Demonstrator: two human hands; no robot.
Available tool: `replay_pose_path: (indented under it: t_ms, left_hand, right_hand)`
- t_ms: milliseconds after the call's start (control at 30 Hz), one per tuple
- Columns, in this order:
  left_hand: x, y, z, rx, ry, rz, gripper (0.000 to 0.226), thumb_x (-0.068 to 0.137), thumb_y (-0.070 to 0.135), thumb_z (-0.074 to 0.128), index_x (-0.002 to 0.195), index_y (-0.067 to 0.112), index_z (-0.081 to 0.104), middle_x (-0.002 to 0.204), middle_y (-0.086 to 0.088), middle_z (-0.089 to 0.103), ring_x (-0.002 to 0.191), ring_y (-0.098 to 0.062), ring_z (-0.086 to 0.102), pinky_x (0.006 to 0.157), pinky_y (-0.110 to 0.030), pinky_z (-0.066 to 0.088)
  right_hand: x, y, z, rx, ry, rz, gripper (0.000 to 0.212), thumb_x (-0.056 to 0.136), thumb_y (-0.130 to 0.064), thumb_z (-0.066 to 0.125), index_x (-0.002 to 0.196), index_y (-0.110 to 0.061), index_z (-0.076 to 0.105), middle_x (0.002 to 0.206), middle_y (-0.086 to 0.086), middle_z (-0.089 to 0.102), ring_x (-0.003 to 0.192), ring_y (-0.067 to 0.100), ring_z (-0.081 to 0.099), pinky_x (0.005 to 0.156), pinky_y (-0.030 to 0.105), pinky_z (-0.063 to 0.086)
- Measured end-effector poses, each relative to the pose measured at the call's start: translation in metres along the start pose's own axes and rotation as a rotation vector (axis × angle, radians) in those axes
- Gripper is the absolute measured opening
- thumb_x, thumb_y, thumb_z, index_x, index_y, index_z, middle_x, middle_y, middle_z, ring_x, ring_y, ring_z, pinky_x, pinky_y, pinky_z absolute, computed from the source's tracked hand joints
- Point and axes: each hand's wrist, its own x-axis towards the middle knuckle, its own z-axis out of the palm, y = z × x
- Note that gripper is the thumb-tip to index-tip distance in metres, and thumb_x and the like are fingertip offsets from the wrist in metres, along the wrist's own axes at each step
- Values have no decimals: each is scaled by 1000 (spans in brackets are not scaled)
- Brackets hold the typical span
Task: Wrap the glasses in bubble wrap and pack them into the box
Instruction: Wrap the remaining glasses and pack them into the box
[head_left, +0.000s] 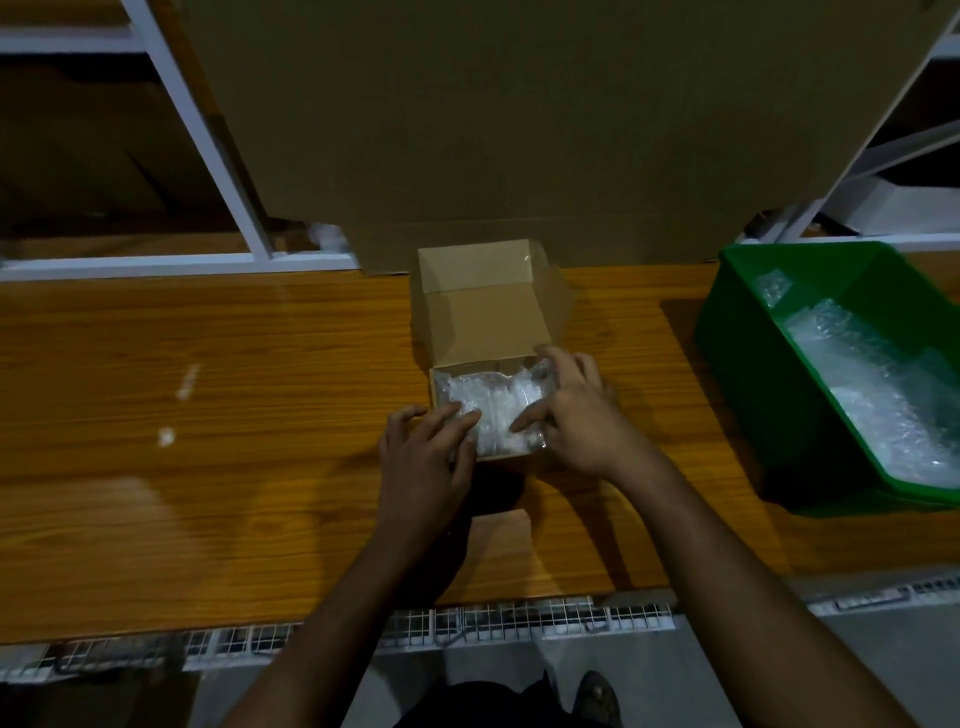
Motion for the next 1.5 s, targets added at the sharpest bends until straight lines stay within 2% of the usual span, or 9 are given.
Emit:
replay_pose_path:
  t_ms: [133, 300, 433, 700, 833, 1000, 1167, 1333, 1500]
  left_hand:
    - [-2, 5, -1, -104, 85, -46, 43, 100, 43, 38, 127, 27, 66, 131, 9, 64, 124, -23, 43, 96, -42, 36]
    - [11, 38, 0, -256, 229, -158, 36, 95, 36, 45, 117, 21, 70, 115, 3, 71, 116, -27, 47, 89, -38, 37]
    - [18, 67, 11, -282, 244, -77, 35, 94, 36, 47, 117, 22, 70, 116, 5, 70, 116, -26, 48, 87, -34, 35]
    - [24, 142, 52, -361, 134, 146, 38, 90, 33, 45, 115, 15, 69, 100, 1, 65, 105, -23, 46, 82, -36, 32]
    - [26, 168, 70, -408, 54, 189, 41, 91, 36, 47, 120, 17, 68, 100, 5, 63, 102, -13, 41, 78, -37, 39]
    - [29, 182, 85, -427, -9, 225, 43, 90, 37, 47, 120, 16, 69, 95, 13, 56, 97, -16, 50, 74, -38, 45]
    - [24, 179, 86, -504, -119, 157, 30, 92, 33, 56, 119, 28, 68, 98, 7, 68, 91, 2, 62, 74, -18, 48]
    - [19, 174, 82, -522, -179, 137, 31, 94, 12, 66, 113, 36, 67, 95, 21, 72, 89, 7, 66, 71, -9, 49]
    - [19, 175, 70, -631, -203, 171, 22, 95, 28, 62, 116, 28, 69, 95, 17, 74, 88, -3, 70, 71, -26, 56]
  right_hand:
    - [-30, 21, -42, 200, 262, 50, 27, 93, -12, 58, 103, -30, 75, 155, 0, 32, 143, 19, 29, 111, 40, 35]
    - [-63, 74, -111, 236, 569, 87, 26, 93, -10, 55, 98, -22, 77, 116, -3, 64, 105, 8, 57, 86, 24, 43]
    - [-76, 159, -140, 243, 676, 324, 25, 91, -14, 55, 97, -23, 78, 86, -2, 74, 77, 16, 69, 79, 35, 58]
    - [-98, 330, -152, 105, 248, 746, 23, 87, -11, 69, 108, -19, 75, 117, 11, 71, 99, 25, 66, 92, 41, 55]
    - [-86, 336, -140, 82, -57, 652, 45, 88, -27, 74, 131, -18, 62, 126, 10, 63, 88, 17, 64, 71, 29, 52]
    - [-73, 317, -110, 28, -290, 569, 57, 85, -23, 78, 136, -12, 55, 124, 16, 63, 86, 23, 69, 78, 36, 61]
    - [-71, 317, -118, -37, -114, 529, 9, 86, -13, 76, 95, -13, 73, 99, 7, 74, 76, 14, 72, 65, 26, 58]
    - [-82, 312, -133, -47, 159, 458, 13, 80, -32, 80, 79, -32, 68, 93, -10, 69, 88, 11, 65, 79, 38, 58]
    - [-96, 288, -127, 168, 684, 362, 15, 79, -37, 81, 82, -34, 66, 140, 1, 43, 131, 20, 34, 102, 36, 35]
